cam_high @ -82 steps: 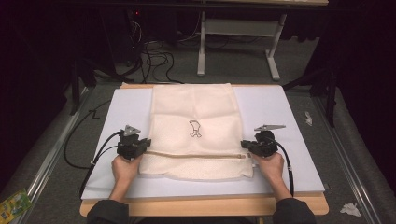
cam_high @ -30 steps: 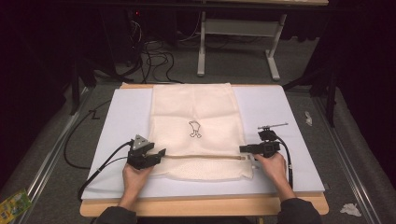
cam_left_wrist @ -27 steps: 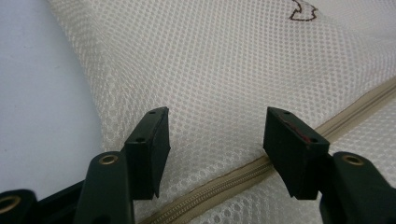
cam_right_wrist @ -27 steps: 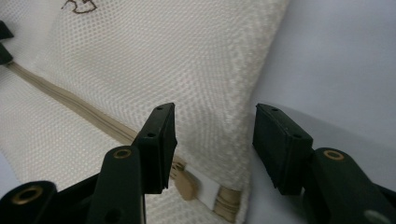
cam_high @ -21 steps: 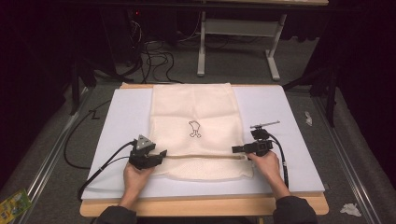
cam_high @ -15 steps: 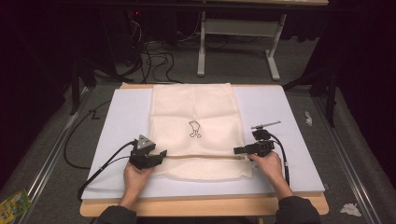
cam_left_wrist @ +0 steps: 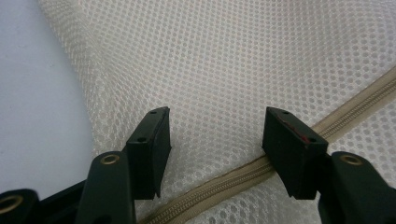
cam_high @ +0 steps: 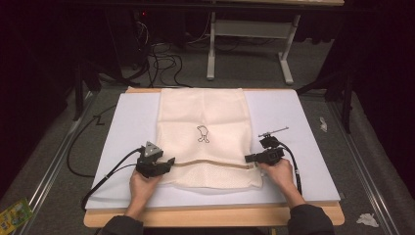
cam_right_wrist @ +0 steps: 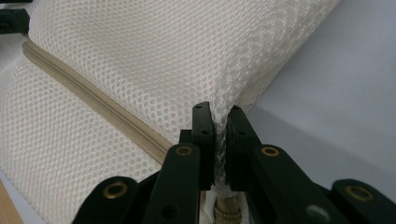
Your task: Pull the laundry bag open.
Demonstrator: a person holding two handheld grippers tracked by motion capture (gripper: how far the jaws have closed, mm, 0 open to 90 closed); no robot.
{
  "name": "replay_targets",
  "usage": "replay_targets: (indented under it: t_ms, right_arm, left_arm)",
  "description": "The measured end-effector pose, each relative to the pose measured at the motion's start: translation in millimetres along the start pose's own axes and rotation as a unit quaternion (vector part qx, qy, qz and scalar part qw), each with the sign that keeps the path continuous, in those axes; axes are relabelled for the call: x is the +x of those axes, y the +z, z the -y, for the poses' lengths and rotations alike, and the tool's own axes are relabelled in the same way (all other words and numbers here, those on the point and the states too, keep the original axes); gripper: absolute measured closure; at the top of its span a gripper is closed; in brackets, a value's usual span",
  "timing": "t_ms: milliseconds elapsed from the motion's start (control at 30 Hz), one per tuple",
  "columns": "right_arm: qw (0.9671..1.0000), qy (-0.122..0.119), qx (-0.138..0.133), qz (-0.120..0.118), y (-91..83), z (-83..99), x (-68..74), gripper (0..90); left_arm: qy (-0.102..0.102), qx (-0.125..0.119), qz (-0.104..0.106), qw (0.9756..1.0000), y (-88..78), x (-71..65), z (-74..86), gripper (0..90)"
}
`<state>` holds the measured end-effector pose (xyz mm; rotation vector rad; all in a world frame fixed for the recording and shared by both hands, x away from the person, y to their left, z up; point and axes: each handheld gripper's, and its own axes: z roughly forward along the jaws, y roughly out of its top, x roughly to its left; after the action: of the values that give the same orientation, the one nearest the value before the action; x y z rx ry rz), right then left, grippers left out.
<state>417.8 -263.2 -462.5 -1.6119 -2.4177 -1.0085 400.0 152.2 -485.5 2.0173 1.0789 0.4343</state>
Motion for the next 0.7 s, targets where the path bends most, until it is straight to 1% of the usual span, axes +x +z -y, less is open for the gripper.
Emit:
replay_targets:
  t_ms: [100, 200, 267, 300, 400, 467, 533, 700]
  right_arm:
    - [1.0000, -0.002, -0.007, -0.005, -3.7, 0.9, -1.3, 88.0]
    - [0.9997, -0.003, -0.023, -0.010, -10.0, 1.4, -1.5, 88.3]
    - [0.9993, -0.002, -0.034, -0.015, -14.6, 1.7, -1.1, 88.5]
    - [0.9990, -0.008, -0.040, -0.017, -16.8, 1.7, -1.8, 88.5]
    - [0.9983, -0.003, -0.052, -0.026, -22.0, 2.5, -2.9, 88.6]
    - [0.9976, 0.001, -0.060, -0.033, -24.8, 3.0, -4.3, 88.6]
    - [0.9969, 0.005, -0.067, -0.041, -27.0, 3.1, -4.7, 88.7]
    - [0.9962, -0.002, -0.077, -0.040, -29.7, 2.7, -0.9, 88.6]
  left_arm:
    - [0.000, -0.001, 0.001, 1.0000, -0.4, 0.2, -0.1, 42.2]
    - [-0.001, -0.004, 0.003, 1.0000, -1.0, 0.4, -0.2, 42.5]
    - [-0.006, -0.004, 0.008, 0.9999, -1.4, 0.4, -0.8, 43.4]
    - [-0.009, -0.005, 0.010, 0.9999, -1.5, 0.1, -1.1, 43.6]
    - [-0.014, -0.008, 0.016, 0.9997, -2.8, -0.1, -2.2, 44.0]
    - [-0.012, -0.007, 0.016, 0.9998, -4.5, -0.3, -3.3, 44.1]
    - [-0.017, -0.010, 0.018, 0.9997, -7.0, -0.5, -4.9, 44.3]
    - [-0.020, -0.017, 0.024, 0.9994, -14.7, 0.5, -8.9, 44.3]
